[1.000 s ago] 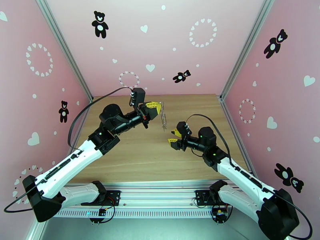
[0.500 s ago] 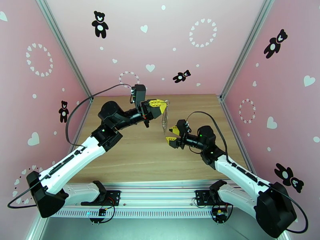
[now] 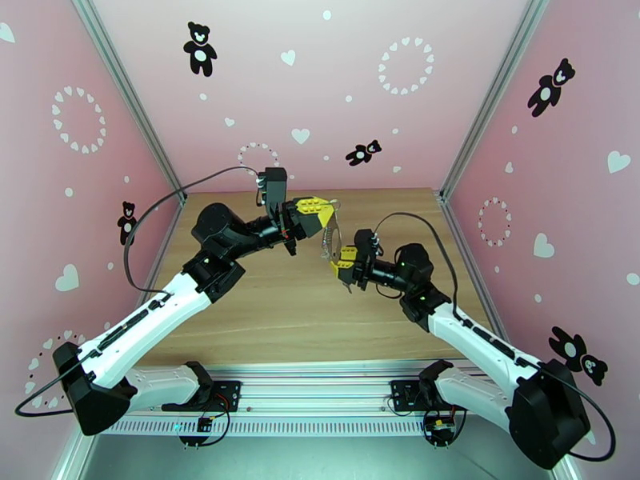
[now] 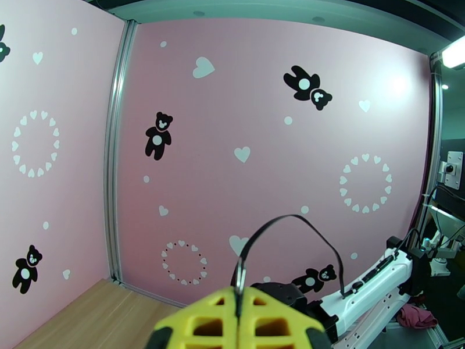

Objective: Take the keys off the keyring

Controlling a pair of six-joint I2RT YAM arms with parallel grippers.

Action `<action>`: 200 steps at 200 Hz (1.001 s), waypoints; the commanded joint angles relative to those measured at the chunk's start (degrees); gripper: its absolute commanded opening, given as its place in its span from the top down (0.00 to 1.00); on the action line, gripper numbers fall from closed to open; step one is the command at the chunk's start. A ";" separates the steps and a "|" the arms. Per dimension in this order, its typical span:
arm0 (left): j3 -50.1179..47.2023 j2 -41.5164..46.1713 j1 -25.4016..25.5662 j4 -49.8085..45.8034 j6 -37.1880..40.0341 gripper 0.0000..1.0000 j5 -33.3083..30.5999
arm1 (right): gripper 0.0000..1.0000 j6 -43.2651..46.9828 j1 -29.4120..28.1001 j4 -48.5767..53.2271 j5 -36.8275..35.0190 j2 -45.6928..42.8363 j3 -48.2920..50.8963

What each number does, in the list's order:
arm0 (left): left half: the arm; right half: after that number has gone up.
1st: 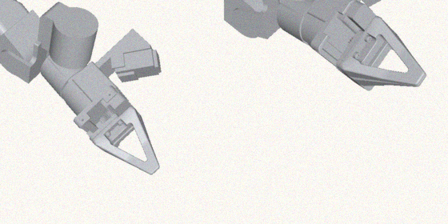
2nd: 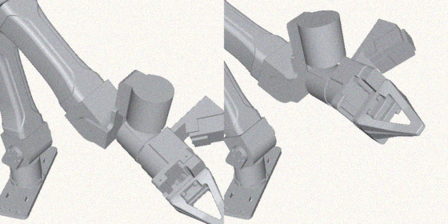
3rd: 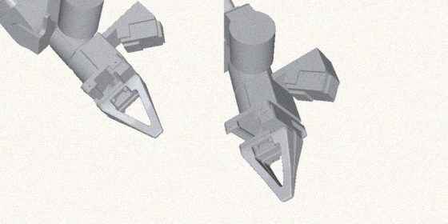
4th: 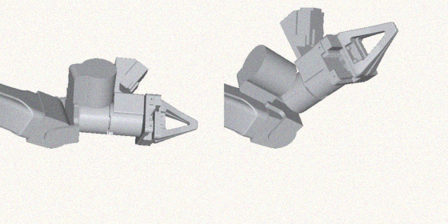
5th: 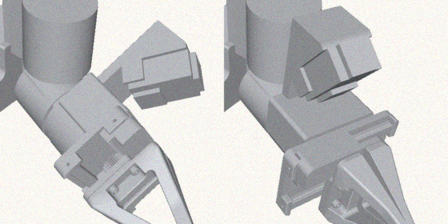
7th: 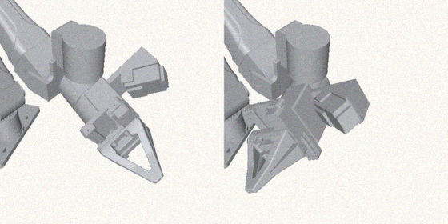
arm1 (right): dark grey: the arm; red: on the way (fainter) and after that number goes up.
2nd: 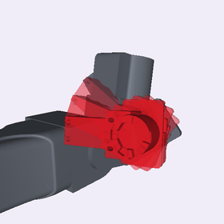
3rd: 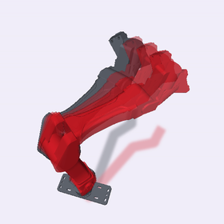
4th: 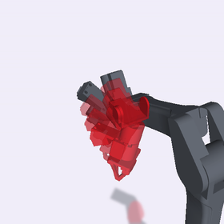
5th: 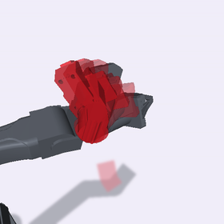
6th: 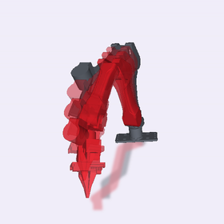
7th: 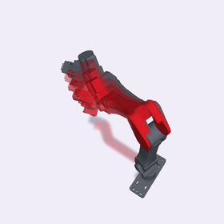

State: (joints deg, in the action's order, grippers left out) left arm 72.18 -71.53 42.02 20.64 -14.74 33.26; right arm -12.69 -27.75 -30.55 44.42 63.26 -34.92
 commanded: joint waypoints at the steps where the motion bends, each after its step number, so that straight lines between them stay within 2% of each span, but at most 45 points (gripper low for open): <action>1: 1.00 0.46 -0.36 2.12 -0.69 1.00 0.23 | 0.68 -0.50 -0.63 -0.82 2.48 0.97 -3.14; 59: 0.61 0.56 -0.36 2.51 -0.55 1.00 -0.54 | 0.64 -0.02 -2.57 0.65 3.92 1.73 -4.95; 75: 0.64 0.46 -0.36 2.90 -0.87 1.00 -0.26 | 0.66 0.09 -2.66 0.88 3.44 2.06 -5.19; 120: 0.40 0.92 -0.36 2.76 -0.39 1.00 -0.81 | 0.83 1.08 -2.75 3.00 3.92 2.87 -6.05; 200: -0.34 1.96 -0.36 1.91 0.82 1.00 -3.18 | 0.99 2.77 -2.80 7.07 1.41 1.82 -6.55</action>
State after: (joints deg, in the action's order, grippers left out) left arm 72.14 -71.50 42.02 21.45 -14.83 32.32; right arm -11.31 -30.30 -27.00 47.09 65.82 -39.29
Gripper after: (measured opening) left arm 0.043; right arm 0.047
